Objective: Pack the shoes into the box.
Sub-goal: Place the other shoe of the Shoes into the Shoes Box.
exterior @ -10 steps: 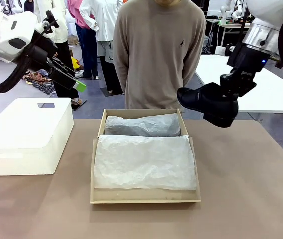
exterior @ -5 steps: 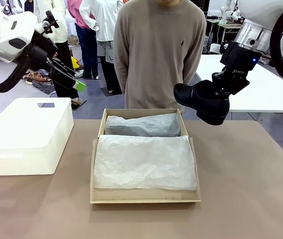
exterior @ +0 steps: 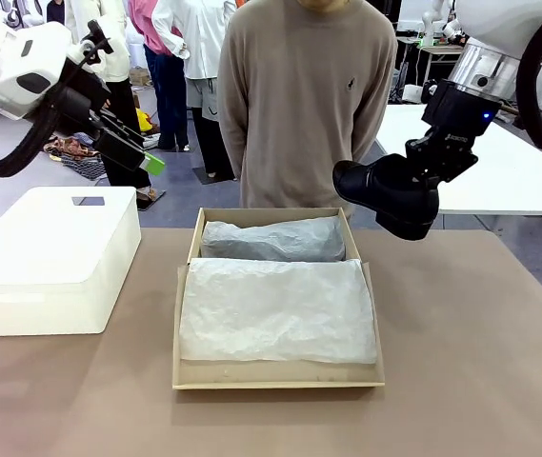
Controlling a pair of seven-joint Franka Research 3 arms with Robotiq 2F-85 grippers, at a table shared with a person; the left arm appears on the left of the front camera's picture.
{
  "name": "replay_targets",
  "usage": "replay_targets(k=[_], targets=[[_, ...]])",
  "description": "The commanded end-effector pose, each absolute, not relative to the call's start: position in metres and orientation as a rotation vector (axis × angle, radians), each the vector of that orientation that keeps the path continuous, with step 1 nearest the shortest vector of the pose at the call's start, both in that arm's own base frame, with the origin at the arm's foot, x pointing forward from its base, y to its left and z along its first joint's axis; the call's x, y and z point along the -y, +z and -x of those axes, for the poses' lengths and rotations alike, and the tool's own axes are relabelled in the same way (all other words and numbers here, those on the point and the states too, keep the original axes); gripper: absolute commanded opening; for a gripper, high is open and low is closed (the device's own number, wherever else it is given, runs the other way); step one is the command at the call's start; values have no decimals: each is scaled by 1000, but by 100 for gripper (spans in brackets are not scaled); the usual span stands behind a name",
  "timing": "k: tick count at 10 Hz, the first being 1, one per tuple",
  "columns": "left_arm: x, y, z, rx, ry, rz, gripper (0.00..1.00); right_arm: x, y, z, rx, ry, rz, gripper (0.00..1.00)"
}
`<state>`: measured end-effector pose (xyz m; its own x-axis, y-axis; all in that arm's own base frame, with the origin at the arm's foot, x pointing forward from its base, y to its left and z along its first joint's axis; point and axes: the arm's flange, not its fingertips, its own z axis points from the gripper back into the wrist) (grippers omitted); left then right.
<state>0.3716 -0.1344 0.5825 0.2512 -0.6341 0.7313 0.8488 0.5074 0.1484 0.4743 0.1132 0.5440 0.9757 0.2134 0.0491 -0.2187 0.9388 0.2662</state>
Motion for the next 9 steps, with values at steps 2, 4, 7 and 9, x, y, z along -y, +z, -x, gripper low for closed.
replay_targets(k=[2, 4, 7, 9], targets=[[133, 581, -373, 840, -1043, 324, 100, -155, 555, -460, 69, 1, -257, 0], [133, 581, -373, 840, -1043, 324, 100, -182, 560, -452, 62, -142, -253, 0], [133, 581, -373, 840, -1043, 324, 100, -220, 567, -452, 56, -446, -245, 0], [133, 581, -373, 840, -1043, 324, 100, -244, 568, -456, 70, -543, -214, 0]])
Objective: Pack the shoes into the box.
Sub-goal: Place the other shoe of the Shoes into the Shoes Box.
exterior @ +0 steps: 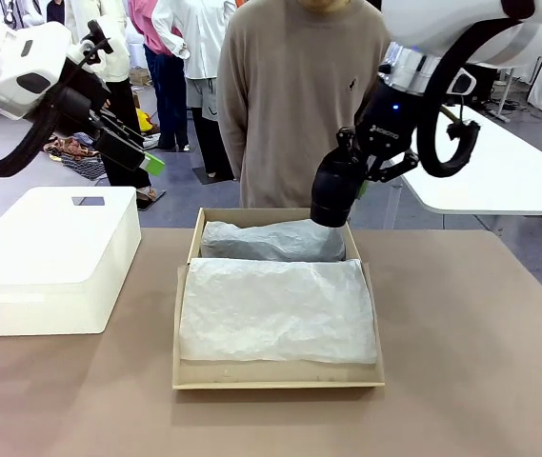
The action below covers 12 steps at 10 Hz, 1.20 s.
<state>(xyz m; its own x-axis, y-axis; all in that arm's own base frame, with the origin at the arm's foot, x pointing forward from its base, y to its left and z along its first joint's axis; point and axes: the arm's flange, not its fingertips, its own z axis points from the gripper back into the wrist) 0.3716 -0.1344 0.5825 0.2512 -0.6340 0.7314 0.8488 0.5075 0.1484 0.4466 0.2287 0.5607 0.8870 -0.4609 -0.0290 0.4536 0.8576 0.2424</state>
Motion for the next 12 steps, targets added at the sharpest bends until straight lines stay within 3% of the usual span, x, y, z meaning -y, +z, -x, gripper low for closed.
replay_targets(k=[1, 10, 12], targets=[[133, 581, -373, 840, -1043, 324, 100, -256, 566, -457, 95, -566, -186, 0], [133, 581, -373, 840, -1043, 324, 100, -254, 555, -454, 69, -568, -179, 0], [133, 581, -373, 840, -1043, 324, 100, -287, 555, -450, 87, -815, -182, 0]])
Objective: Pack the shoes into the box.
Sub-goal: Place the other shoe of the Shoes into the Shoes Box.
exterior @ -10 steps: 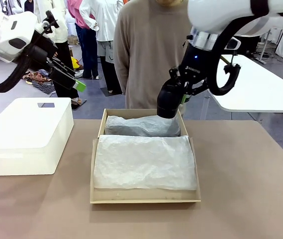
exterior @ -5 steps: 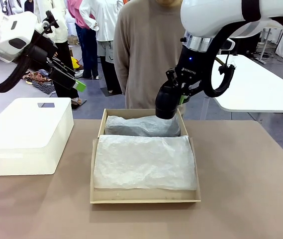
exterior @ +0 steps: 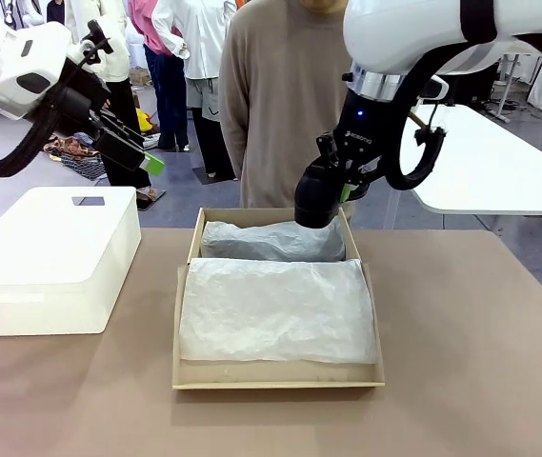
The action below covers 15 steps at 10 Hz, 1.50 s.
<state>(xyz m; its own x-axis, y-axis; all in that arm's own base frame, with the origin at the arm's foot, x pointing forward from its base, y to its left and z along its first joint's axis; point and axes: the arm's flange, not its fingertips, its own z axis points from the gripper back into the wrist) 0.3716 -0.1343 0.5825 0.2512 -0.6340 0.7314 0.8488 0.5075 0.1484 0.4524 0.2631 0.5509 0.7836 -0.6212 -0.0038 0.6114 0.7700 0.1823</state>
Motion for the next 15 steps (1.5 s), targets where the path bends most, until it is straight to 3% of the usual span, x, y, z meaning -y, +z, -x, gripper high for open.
replay_targets(k=[1, 7, 15], targets=[[133, 581, -373, 840, -1043, 324, 100, -300, 553, -447, 90, -872, -180, 0], [133, 581, -373, 840, -1043, 324, 100, -366, 547, -448, 117, -1318, -163, 0], [133, 581, -373, 840, -1043, 324, 100, -376, 533, -447, 46, -1340, -163, 0]])
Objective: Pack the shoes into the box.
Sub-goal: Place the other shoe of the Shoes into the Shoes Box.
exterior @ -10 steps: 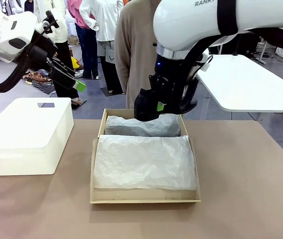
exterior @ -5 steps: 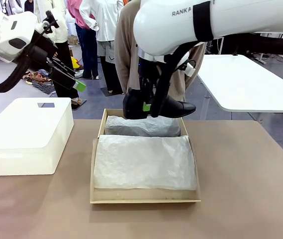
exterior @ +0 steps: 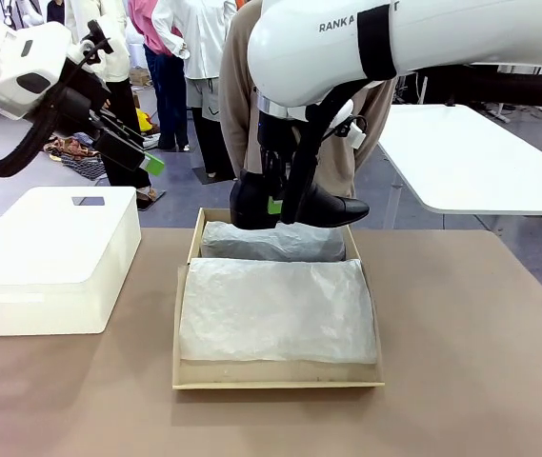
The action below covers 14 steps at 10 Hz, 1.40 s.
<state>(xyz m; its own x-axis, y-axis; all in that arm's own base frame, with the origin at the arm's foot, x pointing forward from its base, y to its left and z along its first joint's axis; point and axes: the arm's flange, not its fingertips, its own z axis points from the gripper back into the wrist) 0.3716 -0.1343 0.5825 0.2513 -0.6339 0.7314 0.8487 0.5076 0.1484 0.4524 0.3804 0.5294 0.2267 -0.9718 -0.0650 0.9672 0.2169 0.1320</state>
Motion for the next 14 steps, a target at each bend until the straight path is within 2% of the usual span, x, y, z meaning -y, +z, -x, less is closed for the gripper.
replay_targets(k=[1, 5, 14], targets=[[133, 581, -373, 840, -1043, 324, 100, -376, 533, -447, 46, -1340, -163, 0], [133, 581, -373, 840, -1043, 324, 100, -407, 517, -458, -12, -1441, -162, 0], [133, 581, -373, 840, -1043, 324, 100, -437, 488, -459, 85, -1610, -182, 0]])
